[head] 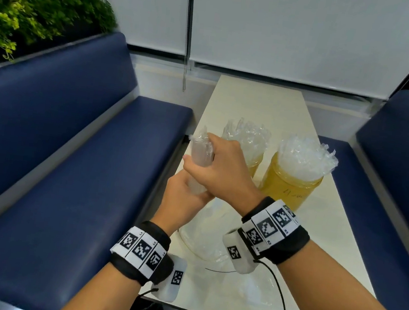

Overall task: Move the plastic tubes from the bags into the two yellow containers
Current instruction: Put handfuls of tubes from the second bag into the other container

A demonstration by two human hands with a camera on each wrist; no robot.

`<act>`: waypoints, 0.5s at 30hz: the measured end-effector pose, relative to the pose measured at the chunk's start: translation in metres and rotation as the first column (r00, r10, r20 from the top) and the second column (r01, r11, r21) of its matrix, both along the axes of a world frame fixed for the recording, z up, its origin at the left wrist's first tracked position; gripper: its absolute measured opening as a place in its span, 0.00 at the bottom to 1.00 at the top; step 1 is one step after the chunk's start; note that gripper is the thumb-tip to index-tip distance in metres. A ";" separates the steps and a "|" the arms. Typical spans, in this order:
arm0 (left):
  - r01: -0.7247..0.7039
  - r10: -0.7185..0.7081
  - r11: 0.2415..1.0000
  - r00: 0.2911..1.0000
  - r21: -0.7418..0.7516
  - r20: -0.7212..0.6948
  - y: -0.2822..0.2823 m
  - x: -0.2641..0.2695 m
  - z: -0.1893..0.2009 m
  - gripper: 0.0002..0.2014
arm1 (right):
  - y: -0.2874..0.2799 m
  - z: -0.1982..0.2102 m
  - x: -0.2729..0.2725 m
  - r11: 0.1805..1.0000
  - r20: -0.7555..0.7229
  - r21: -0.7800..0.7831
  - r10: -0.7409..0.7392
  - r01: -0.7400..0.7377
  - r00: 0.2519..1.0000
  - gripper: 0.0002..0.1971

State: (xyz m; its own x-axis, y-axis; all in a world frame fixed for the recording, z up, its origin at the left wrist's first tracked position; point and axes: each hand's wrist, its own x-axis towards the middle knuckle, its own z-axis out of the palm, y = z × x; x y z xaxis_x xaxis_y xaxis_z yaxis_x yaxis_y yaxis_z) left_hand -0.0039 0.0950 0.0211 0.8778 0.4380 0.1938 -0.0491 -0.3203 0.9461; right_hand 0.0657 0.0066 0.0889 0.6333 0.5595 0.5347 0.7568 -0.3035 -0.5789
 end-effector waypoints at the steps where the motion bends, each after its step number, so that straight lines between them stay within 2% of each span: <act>1: 0.008 -0.008 1.000 1.000 -0.003 -0.017 0.002 -0.001 -0.002 0.16 | 0.000 0.006 0.001 0.999 0.004 0.033 0.014 -0.014 1.000 0.16; 4: -0.002 0.006 0.999 0.993 0.035 -0.117 0.008 -0.007 -0.005 0.25 | -0.005 0.042 0.008 0.988 0.046 0.151 0.034 -0.041 0.998 0.13; 5: -0.007 0.014 0.999 0.990 0.052 -0.140 0.010 -0.008 -0.008 0.26 | -0.009 0.057 0.015 0.979 0.068 0.202 0.015 -0.029 0.998 0.13; 8: -0.019 0.035 0.992 0.991 0.124 -0.128 0.016 -0.011 -0.014 0.16 | -0.024 0.102 0.041 0.937 0.143 0.348 -0.082 0.027 0.986 0.12; 10: -0.033 0.054 0.986 0.990 0.161 -0.128 0.020 -0.011 -0.018 0.15 | -0.032 0.124 0.063 0.898 0.177 0.431 -0.178 0.087 0.968 0.12; 13: -0.045 0.068 0.982 0.990 0.185 -0.122 0.025 -0.010 -0.018 0.14 | -0.035 0.132 0.099 0.825 0.196 0.537 -0.328 0.178 0.924 0.13; 15: -0.034 0.058 0.982 0.991 0.186 -0.123 0.026 -0.009 -0.017 0.12 | -0.032 0.123 0.125 0.816 0.197 0.525 -0.393 0.241 0.898 0.12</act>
